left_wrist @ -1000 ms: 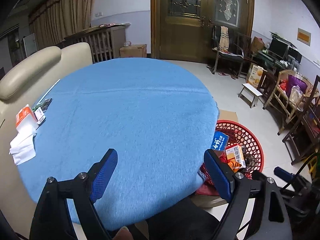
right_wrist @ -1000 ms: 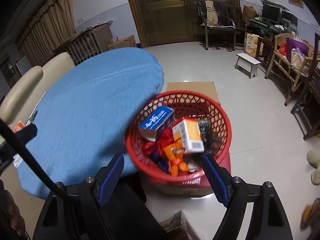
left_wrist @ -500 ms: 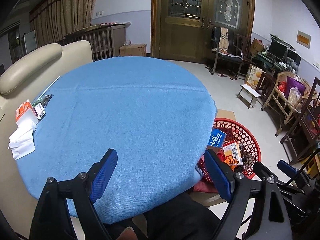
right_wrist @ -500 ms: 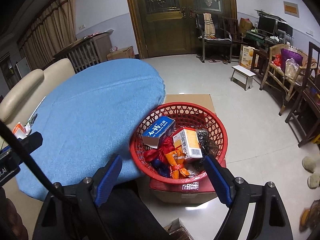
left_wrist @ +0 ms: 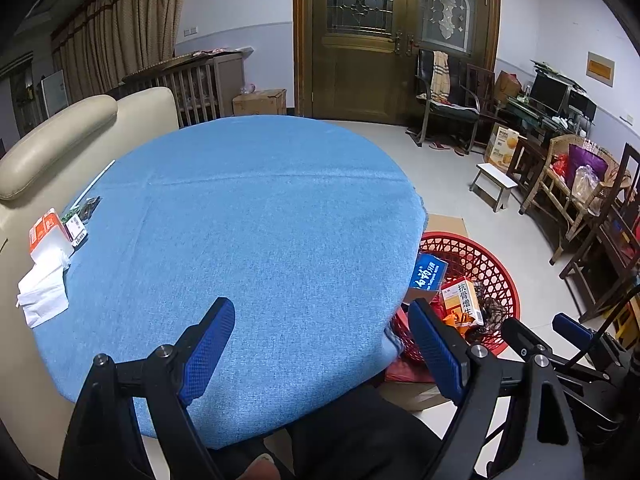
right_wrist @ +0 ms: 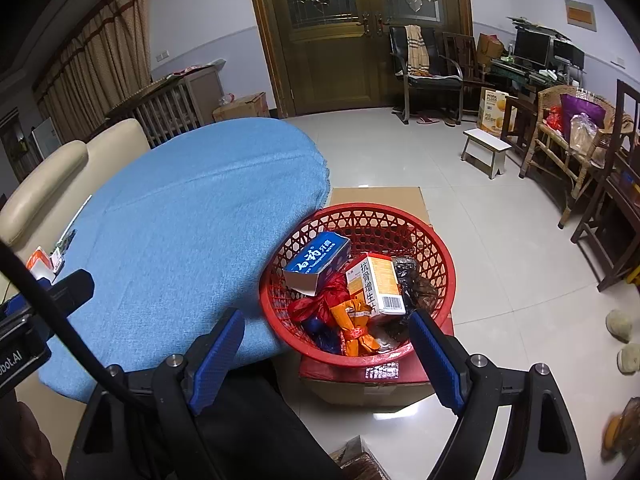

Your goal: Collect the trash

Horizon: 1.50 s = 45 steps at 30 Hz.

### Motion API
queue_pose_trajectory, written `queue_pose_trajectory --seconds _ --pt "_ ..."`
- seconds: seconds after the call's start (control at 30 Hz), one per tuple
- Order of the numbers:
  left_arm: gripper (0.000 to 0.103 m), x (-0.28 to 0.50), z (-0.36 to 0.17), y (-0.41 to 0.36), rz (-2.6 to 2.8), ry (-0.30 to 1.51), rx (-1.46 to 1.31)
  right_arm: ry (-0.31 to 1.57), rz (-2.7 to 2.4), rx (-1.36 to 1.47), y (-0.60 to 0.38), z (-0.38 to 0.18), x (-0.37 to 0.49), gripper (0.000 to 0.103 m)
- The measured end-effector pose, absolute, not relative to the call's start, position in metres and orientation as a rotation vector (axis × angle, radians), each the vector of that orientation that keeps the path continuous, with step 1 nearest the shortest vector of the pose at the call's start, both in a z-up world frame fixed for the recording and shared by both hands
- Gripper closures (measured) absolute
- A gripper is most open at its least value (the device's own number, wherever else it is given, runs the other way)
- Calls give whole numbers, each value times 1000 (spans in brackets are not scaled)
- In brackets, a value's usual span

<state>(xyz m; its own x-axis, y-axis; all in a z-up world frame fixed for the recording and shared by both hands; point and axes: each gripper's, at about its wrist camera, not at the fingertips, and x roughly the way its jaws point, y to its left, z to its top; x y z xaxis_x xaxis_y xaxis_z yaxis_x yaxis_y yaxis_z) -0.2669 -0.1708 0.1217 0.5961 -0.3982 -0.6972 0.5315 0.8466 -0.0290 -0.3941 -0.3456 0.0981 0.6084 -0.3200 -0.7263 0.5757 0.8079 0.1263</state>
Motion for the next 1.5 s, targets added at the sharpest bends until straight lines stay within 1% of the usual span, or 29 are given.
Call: queue_pose_trajectory --seconds 1.5 --pt "14 -271 122 -172 -561 750 205 747 -548 368 -343 103 -397 17"
